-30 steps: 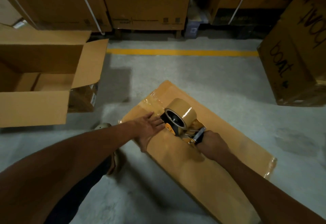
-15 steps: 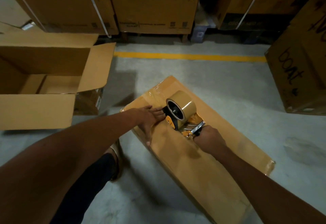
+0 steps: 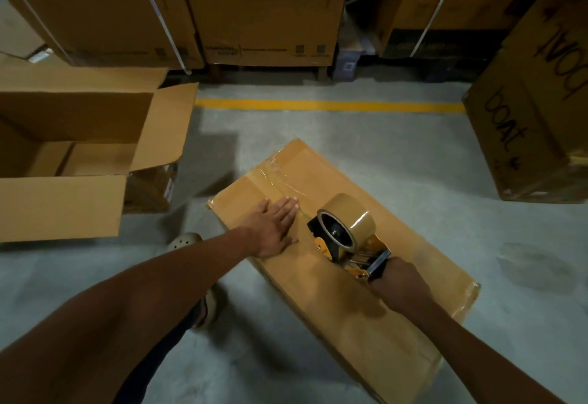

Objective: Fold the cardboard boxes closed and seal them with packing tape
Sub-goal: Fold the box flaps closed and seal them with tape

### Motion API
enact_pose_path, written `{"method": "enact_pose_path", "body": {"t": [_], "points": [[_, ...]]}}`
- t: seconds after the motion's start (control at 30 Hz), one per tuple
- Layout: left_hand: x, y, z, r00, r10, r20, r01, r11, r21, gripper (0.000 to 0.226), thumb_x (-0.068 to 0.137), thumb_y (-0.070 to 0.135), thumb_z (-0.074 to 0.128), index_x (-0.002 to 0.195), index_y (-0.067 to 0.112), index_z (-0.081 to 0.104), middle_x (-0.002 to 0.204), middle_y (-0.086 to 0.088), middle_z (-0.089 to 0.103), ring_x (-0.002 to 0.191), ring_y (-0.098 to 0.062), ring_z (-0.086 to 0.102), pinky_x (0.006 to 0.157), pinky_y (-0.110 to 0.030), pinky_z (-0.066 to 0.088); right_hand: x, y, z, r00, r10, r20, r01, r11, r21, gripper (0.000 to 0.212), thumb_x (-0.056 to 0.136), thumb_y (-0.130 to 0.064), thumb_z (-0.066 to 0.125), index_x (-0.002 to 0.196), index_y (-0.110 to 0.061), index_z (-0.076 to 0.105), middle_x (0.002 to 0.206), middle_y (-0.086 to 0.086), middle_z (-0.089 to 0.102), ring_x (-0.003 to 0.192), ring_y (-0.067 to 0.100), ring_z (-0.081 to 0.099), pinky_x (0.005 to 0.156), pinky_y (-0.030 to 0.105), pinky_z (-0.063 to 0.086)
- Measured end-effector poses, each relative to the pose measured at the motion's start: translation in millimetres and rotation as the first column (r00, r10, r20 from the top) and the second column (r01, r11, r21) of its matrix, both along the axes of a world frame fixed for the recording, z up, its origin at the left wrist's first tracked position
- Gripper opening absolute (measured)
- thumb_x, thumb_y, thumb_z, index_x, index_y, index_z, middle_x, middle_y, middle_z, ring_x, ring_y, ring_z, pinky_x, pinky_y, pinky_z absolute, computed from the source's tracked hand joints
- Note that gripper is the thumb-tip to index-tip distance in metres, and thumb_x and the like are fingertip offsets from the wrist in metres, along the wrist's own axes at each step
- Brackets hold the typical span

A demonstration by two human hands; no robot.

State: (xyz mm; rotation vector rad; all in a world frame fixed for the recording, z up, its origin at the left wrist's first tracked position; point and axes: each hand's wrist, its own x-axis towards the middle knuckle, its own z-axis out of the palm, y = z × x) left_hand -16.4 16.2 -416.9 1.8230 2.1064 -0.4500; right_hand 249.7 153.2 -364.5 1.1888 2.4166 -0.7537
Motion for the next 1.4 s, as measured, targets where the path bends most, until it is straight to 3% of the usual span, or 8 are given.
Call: {"method": "enact_pose_path", "body": {"t": [0.17, 0.37, 0.53, 0.7, 0.8, 1.0, 1.2, 1.4], "points": [[47, 13, 1, 0.989, -0.12, 0.085, 0.115, 0.991, 0.062, 0.062, 0.106, 0.047, 0.012, 0.153, 0.009, 0.024, 0.165, -0.007, 0.013, 0.153, -0.02, -0.01, 0.122, -0.052, -0.004, 2, 1, -2, 1.0, 0.005, -0.017, -0.005, 1.0, 0.017, 0.035, 0.086, -0.032, 0.063, 0.06, -0.032, 0.04, 0.061, -0.013, 0.044, 0.072, 0.024, 0.058, 0.065, 0.029, 0.044], [43, 10, -20, 0.996, -0.094, 0.002, 0.093, 0.985, 0.145, 0.069, 0.102, 0.056, 0.004, 0.158, 0.018, -0.006, 0.166, -0.002, -0.011, 0.152, -0.016, -0.014, 0.123, -0.048, -0.001, 32, 9, 1, 1.0, -0.002, 0.001, 0.002, 1.0, 0.003, 0.037, 0.087, -0.026, 0.063, 0.058, -0.028, 0.041, 0.056, -0.01, 0.044, 0.054, 0.009, 0.048, 0.054, 0.021, 0.036], [74, 9, -22, 0.999, 0.031, 0.006, -0.032, 0.985, 0.167, 0.075, 0.099, 0.058, 0.0, 0.157, 0.012, -0.006, 0.165, -0.007, -0.014, 0.152, -0.022, -0.015, 0.121, -0.053, 0.001, 69, 11, 1, 0.998, -0.007, 0.062, 0.006, 1.0, 0.023, 0.037, 0.088, -0.021, 0.06, 0.058, -0.028, 0.04, 0.056, -0.01, 0.044, 0.05, 0.003, 0.044, 0.046, 0.016, 0.028], [106, 4, -28, 0.988, -0.124, 0.089, 0.107, 0.98, 0.169, 0.078, 0.099, 0.059, 0.004, 0.157, 0.009, 0.017, 0.166, -0.008, 0.003, 0.149, -0.017, -0.021, 0.122, -0.049, -0.007, 66, 9, 4, 0.999, -0.032, 0.037, 0.032, 0.999, 0.004, 0.034, 0.086, -0.03, 0.064, 0.059, -0.031, 0.043, 0.059, -0.012, 0.048, 0.057, 0.004, 0.049, 0.054, 0.022, 0.038], [100, 1, -26, 0.992, -0.101, 0.07, 0.085, 0.977, 0.197, 0.081, 0.098, 0.065, 0.006, 0.159, 0.013, 0.006, 0.166, -0.005, -0.005, 0.152, -0.018, -0.014, 0.123, -0.047, -0.003, 73, 8, 1, 0.997, -0.073, 0.02, 0.074, 0.997, -0.005, 0.032, 0.086, -0.026, 0.065, 0.059, -0.029, 0.048, 0.059, -0.01, 0.052, 0.059, 0.009, 0.055, 0.055, 0.024, 0.043], [126, 8, -23, 0.988, 0.147, 0.056, -0.154, 0.976, 0.155, 0.086, 0.095, 0.069, 0.002, 0.156, 0.01, -0.008, 0.163, -0.007, -0.018, 0.151, -0.025, -0.018, 0.12, -0.055, -0.001, 89, 8, -2, 0.994, -0.104, 0.022, 0.103, 0.995, 0.015, 0.028, 0.085, -0.024, 0.065, 0.061, -0.029, 0.052, 0.062, -0.01, 0.055, 0.062, 0.009, 0.058, 0.06, 0.029, 0.051], [134, 6, -29, 0.986, -0.109, 0.123, 0.08, 0.972, 0.221, 0.082, 0.098, 0.063, 0.012, 0.157, 0.006, 0.014, 0.165, -0.012, 0.003, 0.148, -0.021, -0.021, 0.123, -0.051, -0.002, 88, 10, -4, 0.997, -0.072, 0.006, 0.071, 0.997, 0.028, 0.026, 0.087, -0.03, 0.064, 0.064, -0.032, 0.051, 0.063, -0.013, 0.055, 0.065, 0.009, 0.06, 0.063, 0.03, 0.055], [133, 5, -29, 0.991, -0.087, 0.101, 0.063, 0.973, 0.221, 0.085, 0.096, 0.068, 0.007, 0.159, 0.011, 0.004, 0.164, -0.007, -0.012, 0.151, -0.017, -0.017, 0.123, -0.047, 0.0, 113, 9, -6, 0.99, -0.138, 0.029, 0.138, 0.99, 0.004, 0.012, 0.084, -0.033, 0.067, 0.077, -0.028, 0.061, 0.07, -0.008, 0.062, 0.065, 0.008, 0.062, 0.064, 0.032, 0.057]]}}
